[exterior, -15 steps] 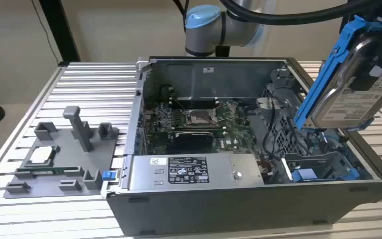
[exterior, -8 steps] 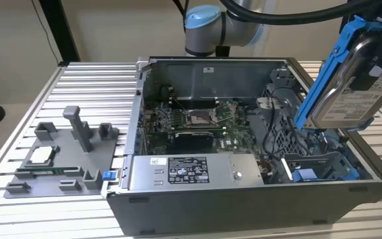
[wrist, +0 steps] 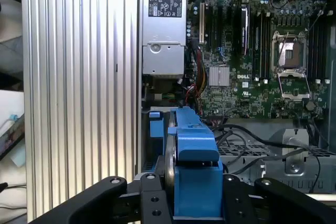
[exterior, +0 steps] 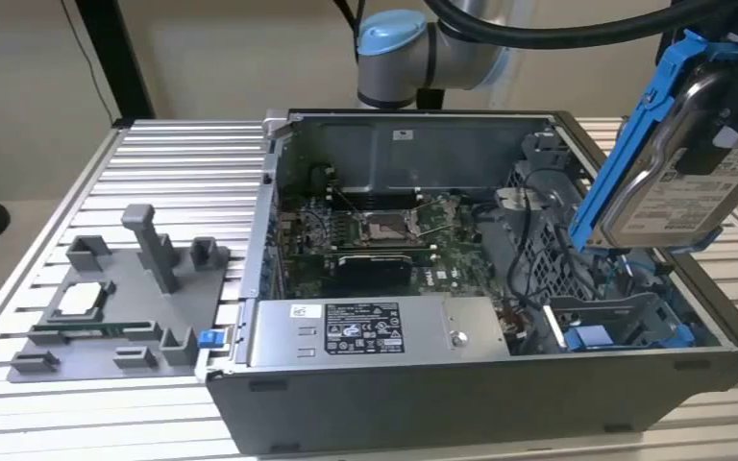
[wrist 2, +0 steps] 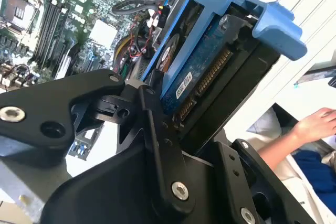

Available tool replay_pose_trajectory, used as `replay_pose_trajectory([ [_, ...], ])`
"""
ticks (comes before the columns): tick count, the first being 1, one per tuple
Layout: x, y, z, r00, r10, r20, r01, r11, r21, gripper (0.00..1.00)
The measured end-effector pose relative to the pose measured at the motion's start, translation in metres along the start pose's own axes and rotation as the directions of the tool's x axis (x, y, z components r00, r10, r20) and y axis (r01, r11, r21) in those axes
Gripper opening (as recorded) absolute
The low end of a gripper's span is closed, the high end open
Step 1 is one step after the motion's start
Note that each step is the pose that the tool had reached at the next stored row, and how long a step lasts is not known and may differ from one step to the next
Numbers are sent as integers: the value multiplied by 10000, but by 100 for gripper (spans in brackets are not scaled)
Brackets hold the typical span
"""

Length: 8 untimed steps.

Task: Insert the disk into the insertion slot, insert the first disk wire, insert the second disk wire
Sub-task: 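Insert the disk into the insertion slot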

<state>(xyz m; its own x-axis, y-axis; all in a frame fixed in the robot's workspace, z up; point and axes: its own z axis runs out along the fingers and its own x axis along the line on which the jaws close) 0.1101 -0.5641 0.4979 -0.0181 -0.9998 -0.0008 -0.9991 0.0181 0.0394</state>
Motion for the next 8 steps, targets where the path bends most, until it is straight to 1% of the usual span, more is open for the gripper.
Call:
replay_pose_trajectory([
  [5,3,-10,4,10000,-1,6,1,10000,0,0],
  [8,23,-40,20,10000,-1,8,1,10000,0,0],
])
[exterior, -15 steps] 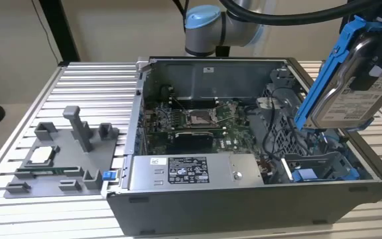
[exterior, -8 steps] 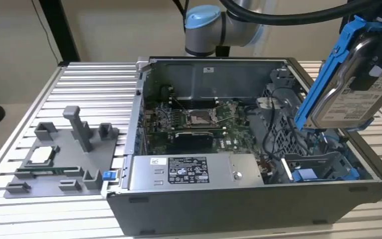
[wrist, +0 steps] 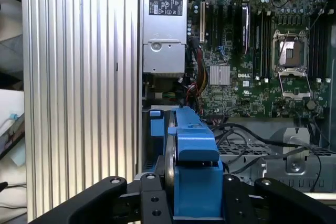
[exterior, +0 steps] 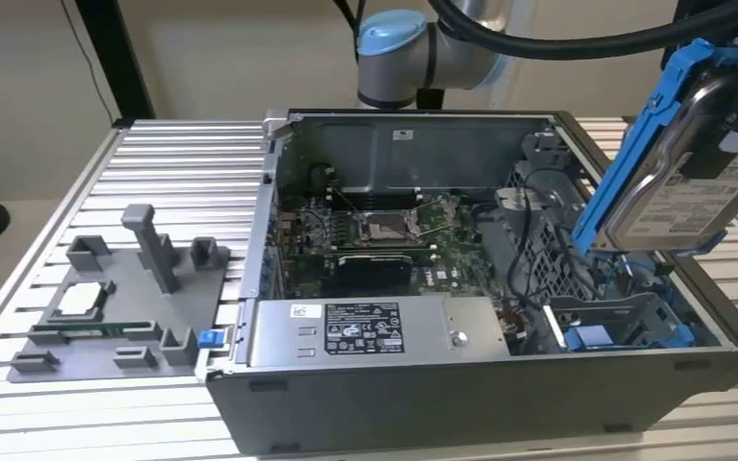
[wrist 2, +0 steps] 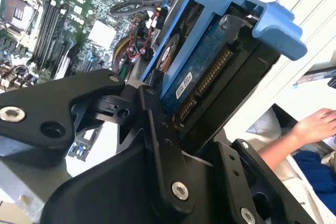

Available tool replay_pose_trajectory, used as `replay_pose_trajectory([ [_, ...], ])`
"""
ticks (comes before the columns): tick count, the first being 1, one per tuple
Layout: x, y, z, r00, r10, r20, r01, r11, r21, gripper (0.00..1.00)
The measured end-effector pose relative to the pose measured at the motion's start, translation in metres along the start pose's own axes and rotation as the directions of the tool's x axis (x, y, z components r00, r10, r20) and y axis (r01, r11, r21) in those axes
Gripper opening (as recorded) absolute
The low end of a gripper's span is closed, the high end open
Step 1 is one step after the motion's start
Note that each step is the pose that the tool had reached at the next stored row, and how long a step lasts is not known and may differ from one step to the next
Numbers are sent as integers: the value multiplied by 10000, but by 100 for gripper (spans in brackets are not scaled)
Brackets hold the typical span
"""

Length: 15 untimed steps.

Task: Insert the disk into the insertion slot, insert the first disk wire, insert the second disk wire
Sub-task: 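Insert the disk into the insertion slot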

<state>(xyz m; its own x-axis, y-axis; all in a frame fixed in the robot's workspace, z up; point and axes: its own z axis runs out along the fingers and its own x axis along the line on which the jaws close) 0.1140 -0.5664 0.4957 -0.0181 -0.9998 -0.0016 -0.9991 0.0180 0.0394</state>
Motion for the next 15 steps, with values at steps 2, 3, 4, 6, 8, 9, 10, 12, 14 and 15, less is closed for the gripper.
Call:
replay_pose_trajectory([
  [2,10,-19,16,10000,0,0,0,10000,0,0],
  [3,14,-29,22,10000,0,-2,0,10000,0,0],
  [4,17,-38,30,10000,0,-1,0,10000,0,0],
  [6,23,-52,44,10000,0,-1,0,10000,0,0],
  [8,31,-67,60,10000,0,-1,0,10000,0,0],
  [9,36,-75,68,10000,0,-2,0,10000,0,0],
  [10,40,-83,76,10000,0,-1,0,10000,0,0],
  [12,46,-97,92,10000,0,0,0,10000,0,0],
  [14,51,-110,109,10000,0,0,0,10000,0,0],
  [15,53,-115,117,10000,1,-1,-1,10000,0,0],
])
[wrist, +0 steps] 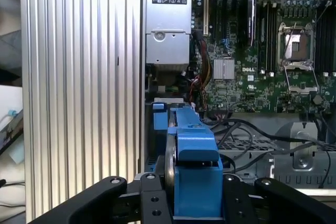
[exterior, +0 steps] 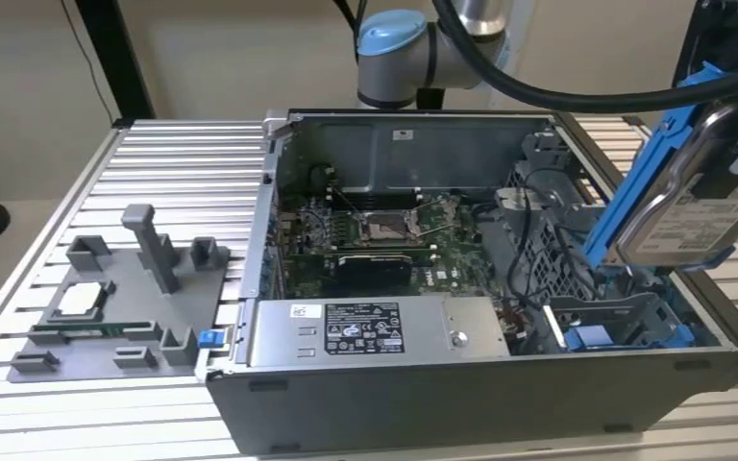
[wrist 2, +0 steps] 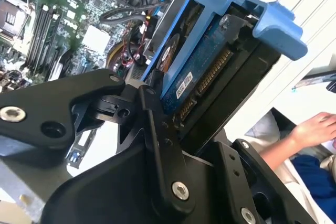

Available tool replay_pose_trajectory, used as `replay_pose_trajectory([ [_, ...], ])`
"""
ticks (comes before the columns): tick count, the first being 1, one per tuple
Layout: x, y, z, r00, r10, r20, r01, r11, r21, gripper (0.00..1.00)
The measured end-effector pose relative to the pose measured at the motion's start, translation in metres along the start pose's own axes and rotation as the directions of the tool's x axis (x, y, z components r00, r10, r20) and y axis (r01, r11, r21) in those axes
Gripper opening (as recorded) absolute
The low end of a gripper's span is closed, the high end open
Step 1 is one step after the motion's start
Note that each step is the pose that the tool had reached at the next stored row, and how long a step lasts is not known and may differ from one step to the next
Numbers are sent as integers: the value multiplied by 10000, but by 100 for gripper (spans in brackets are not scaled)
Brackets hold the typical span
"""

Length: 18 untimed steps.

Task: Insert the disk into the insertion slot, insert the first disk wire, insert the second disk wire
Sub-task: 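Insert the disk into the insertion slot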

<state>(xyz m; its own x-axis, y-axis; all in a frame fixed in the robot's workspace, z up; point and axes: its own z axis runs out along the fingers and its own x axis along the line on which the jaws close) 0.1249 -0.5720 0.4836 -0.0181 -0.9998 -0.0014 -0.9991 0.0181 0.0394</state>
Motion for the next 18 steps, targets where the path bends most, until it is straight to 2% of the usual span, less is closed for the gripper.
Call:
replay_pose_trajectory([
  [18,27,-73,157,10000,0,1,0,10000,0,0],
])
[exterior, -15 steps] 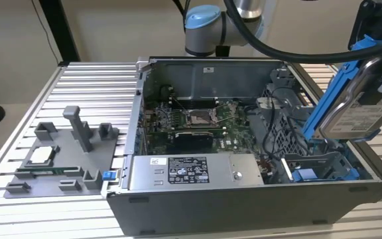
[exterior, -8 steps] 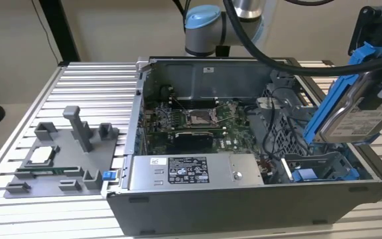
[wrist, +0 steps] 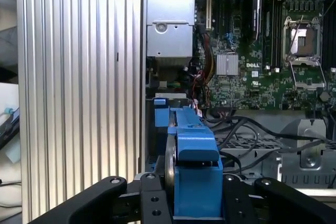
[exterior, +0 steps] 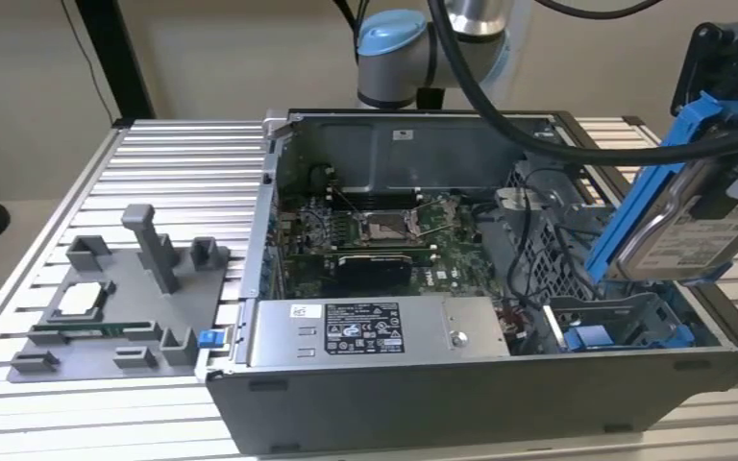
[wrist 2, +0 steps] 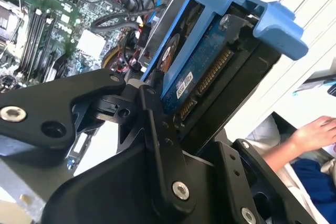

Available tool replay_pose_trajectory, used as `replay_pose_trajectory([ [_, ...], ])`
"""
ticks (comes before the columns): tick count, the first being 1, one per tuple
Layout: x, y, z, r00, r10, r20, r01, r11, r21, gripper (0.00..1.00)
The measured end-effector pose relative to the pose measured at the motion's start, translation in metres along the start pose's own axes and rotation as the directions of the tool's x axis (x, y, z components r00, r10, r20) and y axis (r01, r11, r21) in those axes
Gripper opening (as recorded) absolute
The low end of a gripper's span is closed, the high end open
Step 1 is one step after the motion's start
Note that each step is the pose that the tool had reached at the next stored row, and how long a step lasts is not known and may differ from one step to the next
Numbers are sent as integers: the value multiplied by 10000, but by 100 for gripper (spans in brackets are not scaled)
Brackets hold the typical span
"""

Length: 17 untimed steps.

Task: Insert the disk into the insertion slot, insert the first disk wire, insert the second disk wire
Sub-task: 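Insert the disk into the insertion slot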

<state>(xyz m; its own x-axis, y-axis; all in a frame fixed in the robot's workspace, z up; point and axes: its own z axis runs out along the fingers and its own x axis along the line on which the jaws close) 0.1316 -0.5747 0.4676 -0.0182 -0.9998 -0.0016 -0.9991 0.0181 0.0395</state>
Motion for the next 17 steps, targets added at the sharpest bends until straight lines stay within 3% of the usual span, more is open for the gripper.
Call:
replay_pose_trajectory([
  [17,0,-4,69,10000,-1,11,1,10000,0,0],
])
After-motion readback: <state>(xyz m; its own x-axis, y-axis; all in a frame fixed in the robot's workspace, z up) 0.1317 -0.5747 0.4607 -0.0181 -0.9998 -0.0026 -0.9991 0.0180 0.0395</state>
